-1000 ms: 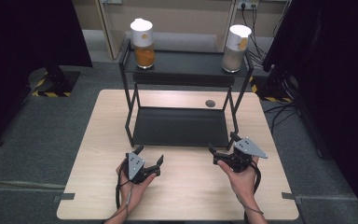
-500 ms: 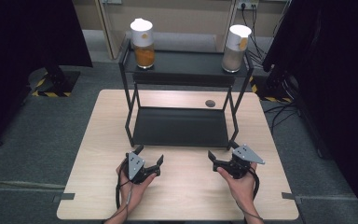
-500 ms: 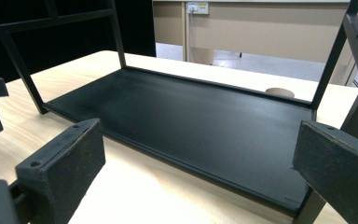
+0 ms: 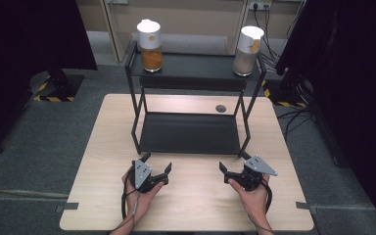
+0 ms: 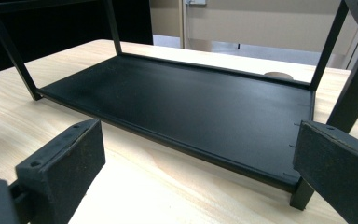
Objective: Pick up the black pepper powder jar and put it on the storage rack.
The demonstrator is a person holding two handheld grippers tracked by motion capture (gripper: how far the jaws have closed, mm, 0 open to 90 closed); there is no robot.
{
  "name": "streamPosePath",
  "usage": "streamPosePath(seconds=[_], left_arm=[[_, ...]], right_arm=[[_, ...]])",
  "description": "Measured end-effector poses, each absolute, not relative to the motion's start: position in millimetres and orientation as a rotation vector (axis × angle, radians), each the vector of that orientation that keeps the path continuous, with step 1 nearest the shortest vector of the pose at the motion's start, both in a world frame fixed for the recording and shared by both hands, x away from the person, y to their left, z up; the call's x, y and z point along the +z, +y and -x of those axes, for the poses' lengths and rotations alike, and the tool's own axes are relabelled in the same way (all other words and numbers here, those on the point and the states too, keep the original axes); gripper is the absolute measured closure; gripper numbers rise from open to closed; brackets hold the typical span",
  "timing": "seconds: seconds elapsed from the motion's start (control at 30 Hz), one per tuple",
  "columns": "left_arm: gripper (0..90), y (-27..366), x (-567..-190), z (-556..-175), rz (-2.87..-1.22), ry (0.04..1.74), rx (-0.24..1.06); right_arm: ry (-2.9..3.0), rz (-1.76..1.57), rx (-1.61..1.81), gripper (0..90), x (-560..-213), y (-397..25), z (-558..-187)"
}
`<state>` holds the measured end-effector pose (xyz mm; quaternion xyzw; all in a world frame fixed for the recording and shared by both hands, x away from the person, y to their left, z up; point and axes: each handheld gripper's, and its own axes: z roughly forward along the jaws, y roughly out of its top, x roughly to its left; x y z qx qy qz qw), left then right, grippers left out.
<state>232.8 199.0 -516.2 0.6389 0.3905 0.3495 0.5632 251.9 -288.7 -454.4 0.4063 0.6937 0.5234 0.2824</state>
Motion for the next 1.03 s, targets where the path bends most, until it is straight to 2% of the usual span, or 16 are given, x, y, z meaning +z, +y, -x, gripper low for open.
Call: streamPosePath(seconds=[1.03], left_arm=[[11.9, 199, -515, -233, -1.512, 0.92, 0.822]], right_arm=[[1.852, -1.11, 1.391, 2.6, -481, -290, -241]])
